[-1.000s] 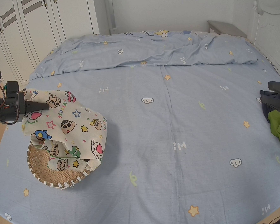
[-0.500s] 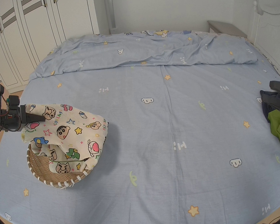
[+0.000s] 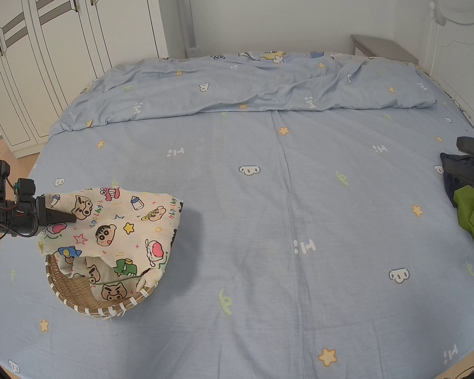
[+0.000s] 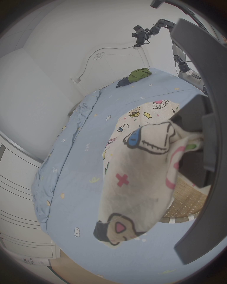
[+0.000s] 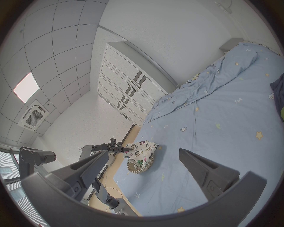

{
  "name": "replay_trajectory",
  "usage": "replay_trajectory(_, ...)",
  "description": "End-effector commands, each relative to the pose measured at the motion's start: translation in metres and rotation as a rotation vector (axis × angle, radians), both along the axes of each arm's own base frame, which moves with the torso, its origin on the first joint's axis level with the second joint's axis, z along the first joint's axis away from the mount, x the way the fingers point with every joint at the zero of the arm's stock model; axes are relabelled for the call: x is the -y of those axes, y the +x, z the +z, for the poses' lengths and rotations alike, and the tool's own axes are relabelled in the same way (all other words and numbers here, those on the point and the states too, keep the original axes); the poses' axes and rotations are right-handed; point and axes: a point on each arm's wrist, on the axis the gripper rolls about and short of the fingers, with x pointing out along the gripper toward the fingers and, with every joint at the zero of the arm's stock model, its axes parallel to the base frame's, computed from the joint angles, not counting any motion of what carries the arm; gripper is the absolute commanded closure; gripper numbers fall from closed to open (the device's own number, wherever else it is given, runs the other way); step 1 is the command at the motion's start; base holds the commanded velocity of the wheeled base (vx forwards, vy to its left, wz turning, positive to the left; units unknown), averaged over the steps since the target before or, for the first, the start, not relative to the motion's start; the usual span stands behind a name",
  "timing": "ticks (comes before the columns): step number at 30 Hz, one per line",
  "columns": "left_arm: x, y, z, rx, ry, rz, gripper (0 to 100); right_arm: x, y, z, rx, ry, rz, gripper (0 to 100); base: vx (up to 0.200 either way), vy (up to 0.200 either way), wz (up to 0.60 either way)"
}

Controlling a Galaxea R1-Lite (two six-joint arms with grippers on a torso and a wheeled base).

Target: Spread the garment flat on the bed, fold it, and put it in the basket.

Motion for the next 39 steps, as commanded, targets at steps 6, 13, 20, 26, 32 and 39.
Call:
replay_trajectory(6, -0.007, 0.007, -0.012, -0.014, -0.005, 0.013, 100, 0.000, 0.001, -0.001, -0.004, 0.000, 0.004, 0, 0.000, 0.000, 0.00)
replay_trajectory(13, -0.008, 0.009, -0.017, -0.027, -0.009, 0.012, 100, 0.000, 0.001, -0.001, -0.004, 0.000, 0.002, 0, 0.000, 0.000, 0.00)
replay_trajectory(20, -0.008, 0.010, -0.023, -0.054, -0.013, 0.015, 100, 0.000, 0.001, -0.001, -0.006, 0.000, 0.004, 0, 0.000, 0.000, 0.00)
replay_trajectory(26, -0.009, 0.015, -0.033, -0.093, 0.021, 0.041, 100, 0.000, 0.001, -0.001, -0.006, 0.000, 0.004, 0, 0.000, 0.000, 0.00)
replay_trajectory(32, -0.009, 0.018, -0.033, -0.108, 0.097, 0.088, 0, 0.000, 0.001, -0.001, -0.006, 0.000, 0.004, 0, 0.000, 0.000, 0.00)
replay_trajectory(39, -0.005, 0.005, -0.013, -0.064, 0.123, 0.100, 0, 0.000, 0.001, -0.001, -0.006, 0.000, 0.004, 0, 0.000, 0.000, 0.00)
